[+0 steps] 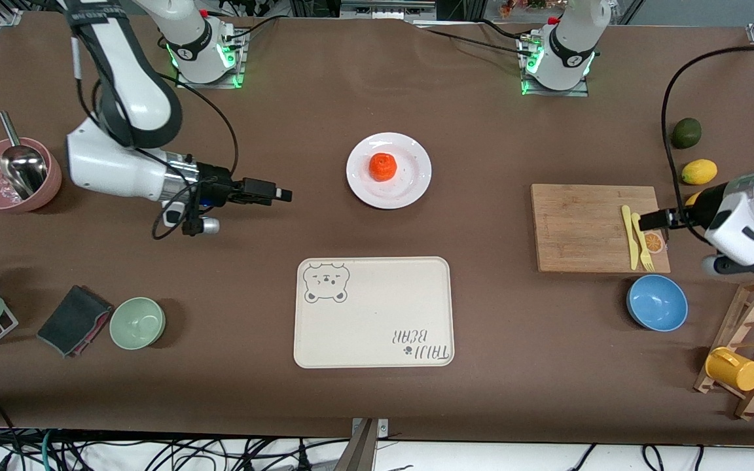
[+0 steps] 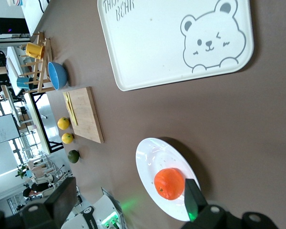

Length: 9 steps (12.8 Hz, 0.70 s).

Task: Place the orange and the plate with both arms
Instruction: 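Withdraw the left gripper while the right gripper reaches toward the plate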

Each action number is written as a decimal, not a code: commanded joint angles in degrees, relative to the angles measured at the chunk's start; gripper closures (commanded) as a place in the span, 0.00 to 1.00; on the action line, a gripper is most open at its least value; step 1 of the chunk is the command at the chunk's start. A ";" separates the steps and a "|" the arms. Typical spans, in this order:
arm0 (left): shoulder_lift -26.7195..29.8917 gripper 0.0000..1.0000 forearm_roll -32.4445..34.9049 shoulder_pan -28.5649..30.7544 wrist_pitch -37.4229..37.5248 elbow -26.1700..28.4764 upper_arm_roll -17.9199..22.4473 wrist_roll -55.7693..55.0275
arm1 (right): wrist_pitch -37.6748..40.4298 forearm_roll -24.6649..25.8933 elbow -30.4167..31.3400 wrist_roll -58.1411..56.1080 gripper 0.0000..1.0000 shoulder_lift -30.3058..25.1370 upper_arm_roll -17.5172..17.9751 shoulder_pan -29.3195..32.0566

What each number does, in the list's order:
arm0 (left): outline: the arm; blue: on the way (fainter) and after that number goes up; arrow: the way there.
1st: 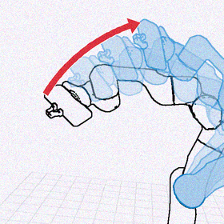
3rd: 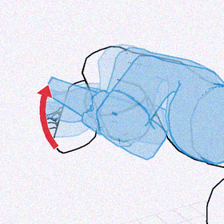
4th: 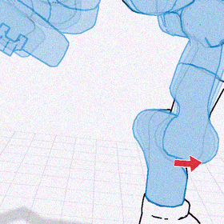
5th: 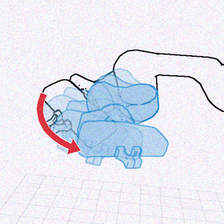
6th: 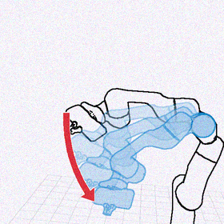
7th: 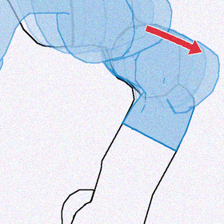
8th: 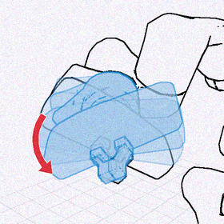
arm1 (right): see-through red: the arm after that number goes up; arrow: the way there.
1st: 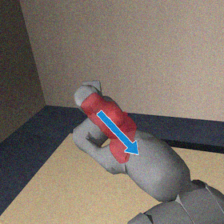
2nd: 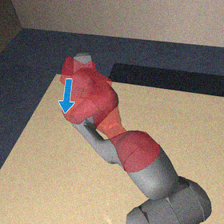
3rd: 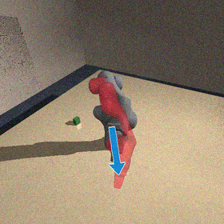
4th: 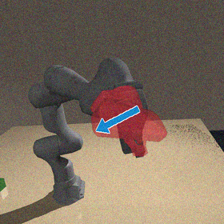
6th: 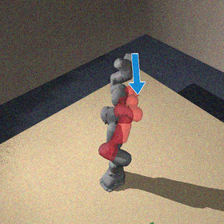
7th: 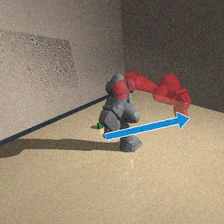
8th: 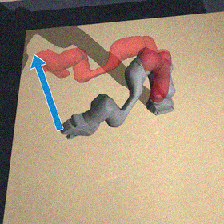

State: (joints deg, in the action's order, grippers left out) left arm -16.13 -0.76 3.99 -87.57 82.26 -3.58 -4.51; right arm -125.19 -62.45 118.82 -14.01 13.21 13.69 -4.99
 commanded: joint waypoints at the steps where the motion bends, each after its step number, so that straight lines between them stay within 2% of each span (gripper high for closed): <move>1: 8.73 0.00 -1.62 -1.87 -1.72 6.68 2.35 5.55 | -7.22 -6.26 2.90 -6.97 0.01 2.25 4.30 0.59; 3: 10.05 0.00 -1.00 -2.75 -1.72 7.73 2.35 7.75 | -13.38 -11.52 3.09 -9.62 0.01 5.58 8.26 0.42; 5: 11.73 0.00 -0.39 -2.49 -3.30 11.24 2.35 7.94 | -19.53 -15.67 3.35 -13.75 0.01 8.75 11.60 0.07; 6: 12.43 0.00 -0.30 -2.32 -3.65 11.87 2.35 7.94 | -20.78 -17.08 4.39 -15.94 0.02 9.20 12.66 0.15; 9: 11.47 0.00 -0.39 -2.23 -3.05 11.09 2.08 7.94 | -20.53 -23.31 8.35 -27.51 0.04 9.29 12.85 0.15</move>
State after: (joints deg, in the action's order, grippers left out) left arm -5.89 -1.07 2.00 -90.04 92.04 -1.91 1.74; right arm -145.34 -81.73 124.66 -34.46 23.21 25.91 -5.47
